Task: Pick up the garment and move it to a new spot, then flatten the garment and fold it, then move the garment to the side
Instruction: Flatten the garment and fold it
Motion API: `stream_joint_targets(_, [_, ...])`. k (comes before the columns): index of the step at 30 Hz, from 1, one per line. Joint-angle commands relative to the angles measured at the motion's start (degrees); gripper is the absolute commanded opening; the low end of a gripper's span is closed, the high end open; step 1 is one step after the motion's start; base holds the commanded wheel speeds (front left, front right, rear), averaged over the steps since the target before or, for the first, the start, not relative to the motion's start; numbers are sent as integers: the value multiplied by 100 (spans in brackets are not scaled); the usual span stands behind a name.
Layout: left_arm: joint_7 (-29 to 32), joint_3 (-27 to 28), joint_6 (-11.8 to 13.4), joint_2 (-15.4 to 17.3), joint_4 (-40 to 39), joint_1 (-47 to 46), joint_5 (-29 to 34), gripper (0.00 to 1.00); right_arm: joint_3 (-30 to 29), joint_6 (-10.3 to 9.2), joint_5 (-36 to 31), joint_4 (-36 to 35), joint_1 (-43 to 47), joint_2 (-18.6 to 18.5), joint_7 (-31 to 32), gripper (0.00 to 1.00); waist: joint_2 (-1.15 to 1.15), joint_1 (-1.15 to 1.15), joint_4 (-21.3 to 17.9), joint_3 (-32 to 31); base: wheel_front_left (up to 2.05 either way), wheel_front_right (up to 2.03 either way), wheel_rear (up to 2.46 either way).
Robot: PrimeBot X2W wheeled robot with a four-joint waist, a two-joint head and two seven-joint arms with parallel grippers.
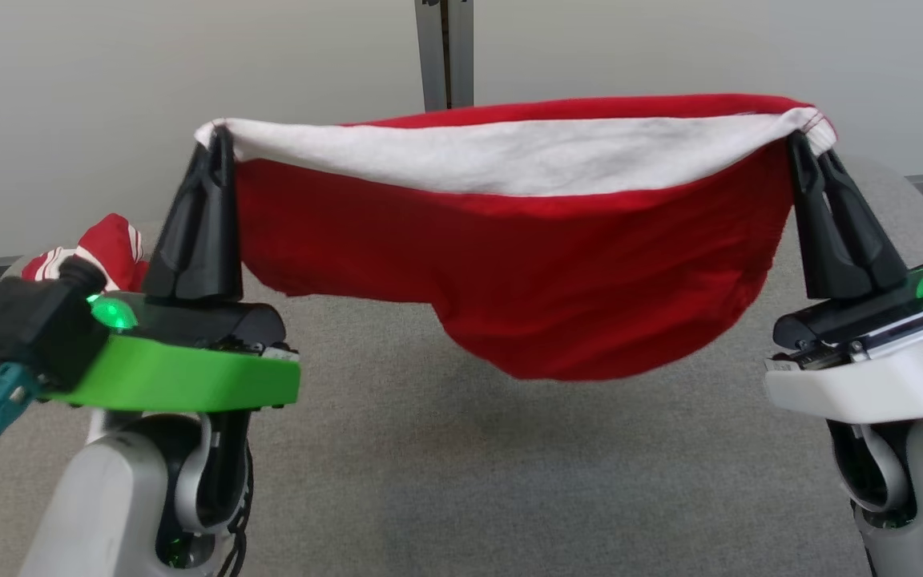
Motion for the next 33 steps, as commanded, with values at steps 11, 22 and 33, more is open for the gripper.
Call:
stream_joint_targets(11, [726,149,330,453,-1432,-331,421,0,-25,-8,451,-1356,277,89,893,0,0,0,-101,174,0,0,0])
stream_joint_targets(22, [593,109,-233,543,597,-2214,527,0,587,-7,1009,948,-2010,107,706,0,0,0,-85,1748,0,0,0])
stream_joint_targets(33, [-1313,163,-806,-52,3240,-4539,767,0,730,-7,58,4432,-5099,554,-867,0,0,0,101,3046,0,0,0])
